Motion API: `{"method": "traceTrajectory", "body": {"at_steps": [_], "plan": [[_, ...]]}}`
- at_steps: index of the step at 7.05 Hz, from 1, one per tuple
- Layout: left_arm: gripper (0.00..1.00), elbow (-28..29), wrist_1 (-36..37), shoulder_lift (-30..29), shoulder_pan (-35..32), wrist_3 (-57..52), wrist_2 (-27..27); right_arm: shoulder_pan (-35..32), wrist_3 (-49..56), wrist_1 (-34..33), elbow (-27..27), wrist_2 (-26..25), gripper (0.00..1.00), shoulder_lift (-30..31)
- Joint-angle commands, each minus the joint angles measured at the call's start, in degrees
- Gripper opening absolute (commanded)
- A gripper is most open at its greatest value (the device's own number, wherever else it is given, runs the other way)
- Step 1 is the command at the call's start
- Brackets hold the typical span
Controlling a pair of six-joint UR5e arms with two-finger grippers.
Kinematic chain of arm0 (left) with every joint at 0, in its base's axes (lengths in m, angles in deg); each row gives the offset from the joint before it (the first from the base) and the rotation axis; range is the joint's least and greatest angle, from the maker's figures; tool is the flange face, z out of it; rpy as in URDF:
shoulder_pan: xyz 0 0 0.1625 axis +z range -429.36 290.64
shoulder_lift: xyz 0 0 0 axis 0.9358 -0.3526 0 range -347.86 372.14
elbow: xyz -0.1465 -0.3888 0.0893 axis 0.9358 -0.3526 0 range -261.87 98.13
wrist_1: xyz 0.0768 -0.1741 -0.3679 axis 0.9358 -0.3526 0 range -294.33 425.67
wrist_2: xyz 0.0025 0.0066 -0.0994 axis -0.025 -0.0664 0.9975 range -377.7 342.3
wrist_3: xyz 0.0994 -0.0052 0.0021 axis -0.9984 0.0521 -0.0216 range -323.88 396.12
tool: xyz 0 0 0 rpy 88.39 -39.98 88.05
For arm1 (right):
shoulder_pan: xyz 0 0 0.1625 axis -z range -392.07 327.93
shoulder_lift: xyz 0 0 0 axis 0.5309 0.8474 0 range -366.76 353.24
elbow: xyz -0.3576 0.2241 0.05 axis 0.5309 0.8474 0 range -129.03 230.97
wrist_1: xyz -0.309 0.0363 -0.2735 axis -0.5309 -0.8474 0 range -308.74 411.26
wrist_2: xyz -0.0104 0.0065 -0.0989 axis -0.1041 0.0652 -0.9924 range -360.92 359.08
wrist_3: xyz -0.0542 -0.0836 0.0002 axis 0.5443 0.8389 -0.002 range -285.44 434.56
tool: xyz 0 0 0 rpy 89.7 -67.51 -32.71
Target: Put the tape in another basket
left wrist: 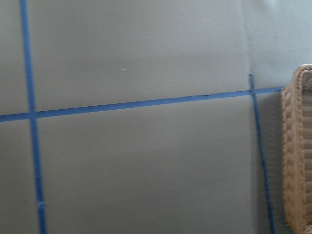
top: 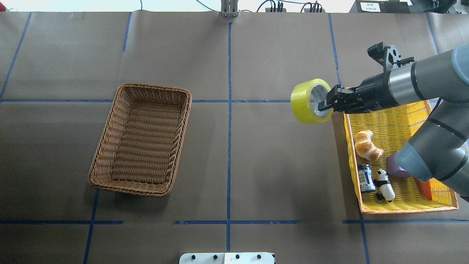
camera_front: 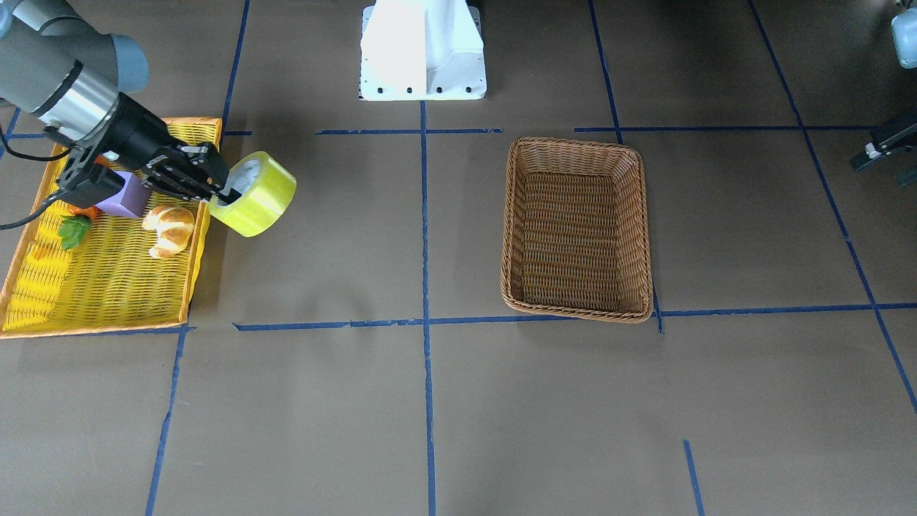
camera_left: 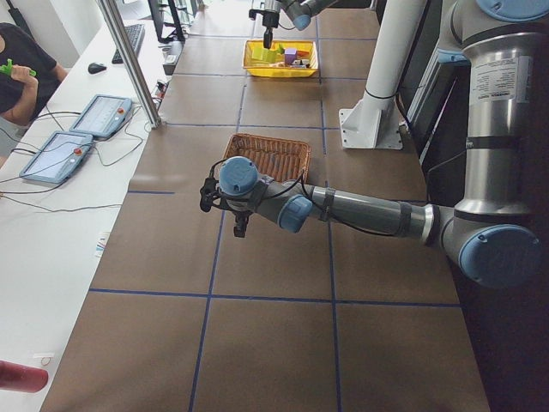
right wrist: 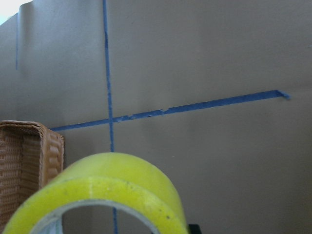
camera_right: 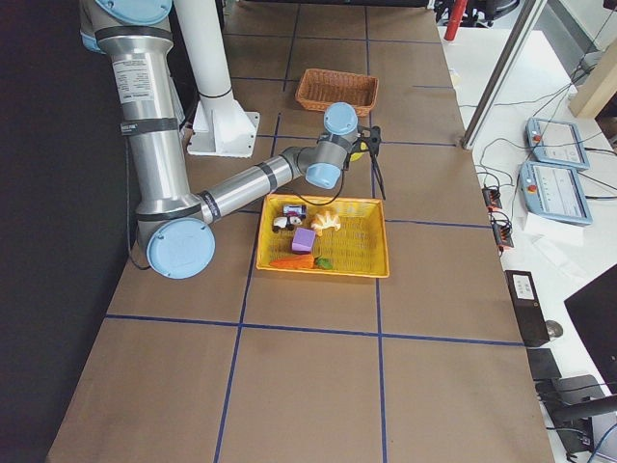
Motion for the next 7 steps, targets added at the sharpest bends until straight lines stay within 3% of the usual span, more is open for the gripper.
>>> {"method": "traceTrajectory", "body": {"at_steps": [1,3,4,5,7], "plan": [[1.0,0.94,-20.3,-2.92,7.07,27.95,-0.37,7.1,-13.37,11.48,-0.05,-9.49,0.02,-1.41],[1.0,0.25,-28.53,-6.27,10.69,41.38,-2.12,13.06,-20.35,20.65,-0.13,-18.36,0.03,-1.41],[1.0,-0.19,-34.3,-7.68,13.4,50.05,-6.05,15.7,-20.37,22.86,-0.48,-21.97,0.03,-1.49],[1.0,0.15,-43.5,-8.65,16.65,61.97,-10.09,17.82,-20.72,26.01,-0.31,-24.01,0.03,-2.45],[1.0,-0.2,-54.79,-10.32,21.75,78.1,-15.73,19.76,-26.41,29.02,-0.31,-24.38,0.03,-5.08]]}}
